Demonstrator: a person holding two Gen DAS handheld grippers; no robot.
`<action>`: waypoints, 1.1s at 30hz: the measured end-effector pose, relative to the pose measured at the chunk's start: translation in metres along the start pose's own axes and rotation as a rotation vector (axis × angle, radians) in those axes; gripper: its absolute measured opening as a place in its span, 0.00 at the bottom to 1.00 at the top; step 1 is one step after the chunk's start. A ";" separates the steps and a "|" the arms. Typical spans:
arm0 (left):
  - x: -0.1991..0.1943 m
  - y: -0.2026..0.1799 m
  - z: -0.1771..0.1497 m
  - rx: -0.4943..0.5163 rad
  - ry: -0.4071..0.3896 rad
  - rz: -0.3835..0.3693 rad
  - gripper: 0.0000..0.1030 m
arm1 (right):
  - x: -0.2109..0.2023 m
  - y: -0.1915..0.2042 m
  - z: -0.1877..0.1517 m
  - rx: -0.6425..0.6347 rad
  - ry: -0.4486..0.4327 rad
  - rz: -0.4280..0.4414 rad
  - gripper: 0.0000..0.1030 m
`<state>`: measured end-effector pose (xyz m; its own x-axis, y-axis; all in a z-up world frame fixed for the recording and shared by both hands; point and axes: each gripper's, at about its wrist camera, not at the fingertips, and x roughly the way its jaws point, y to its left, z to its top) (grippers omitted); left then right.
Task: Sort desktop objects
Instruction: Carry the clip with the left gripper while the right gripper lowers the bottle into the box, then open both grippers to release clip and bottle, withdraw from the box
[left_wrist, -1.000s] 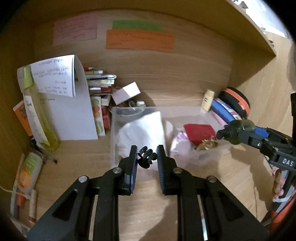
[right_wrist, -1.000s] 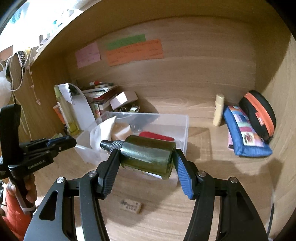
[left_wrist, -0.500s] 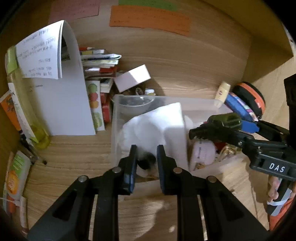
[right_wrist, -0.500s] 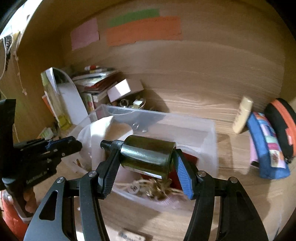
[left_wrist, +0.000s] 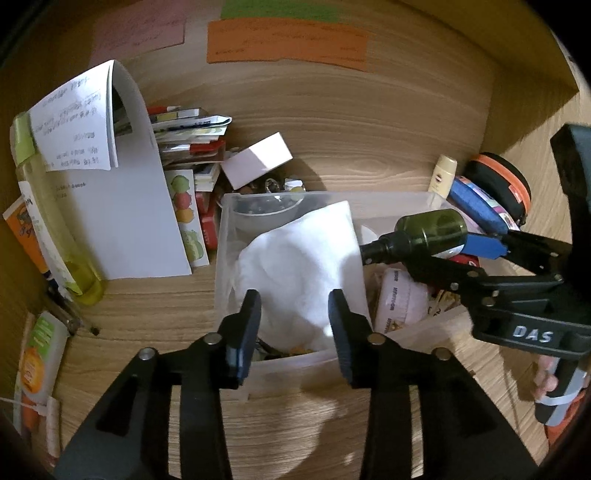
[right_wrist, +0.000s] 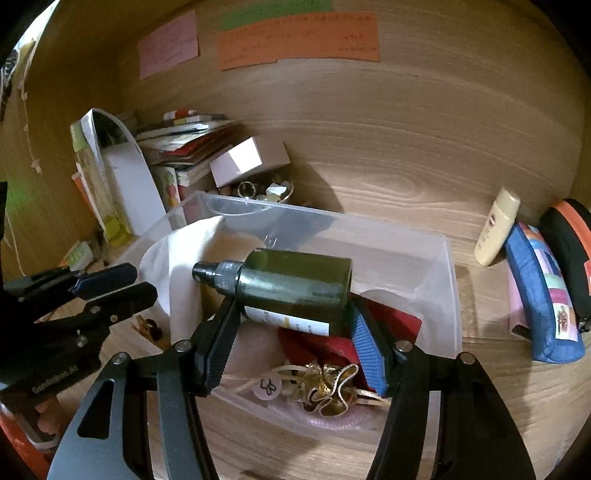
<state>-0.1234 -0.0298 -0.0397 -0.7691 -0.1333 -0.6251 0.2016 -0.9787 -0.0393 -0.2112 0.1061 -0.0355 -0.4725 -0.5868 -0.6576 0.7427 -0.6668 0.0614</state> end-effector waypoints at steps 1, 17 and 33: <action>0.000 0.000 0.000 0.003 -0.002 0.000 0.39 | -0.002 0.000 0.000 0.003 -0.002 0.005 0.57; -0.033 -0.011 0.000 0.007 -0.050 0.005 0.74 | -0.062 -0.006 -0.020 0.025 -0.056 -0.047 0.81; -0.068 -0.009 -0.053 -0.013 0.024 0.016 0.94 | -0.065 -0.002 -0.084 0.082 0.055 -0.016 0.82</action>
<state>-0.0405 -0.0038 -0.0377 -0.7509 -0.1445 -0.6444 0.2217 -0.9743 -0.0398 -0.1422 0.1847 -0.0558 -0.4551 -0.5514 -0.6992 0.6933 -0.7122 0.1104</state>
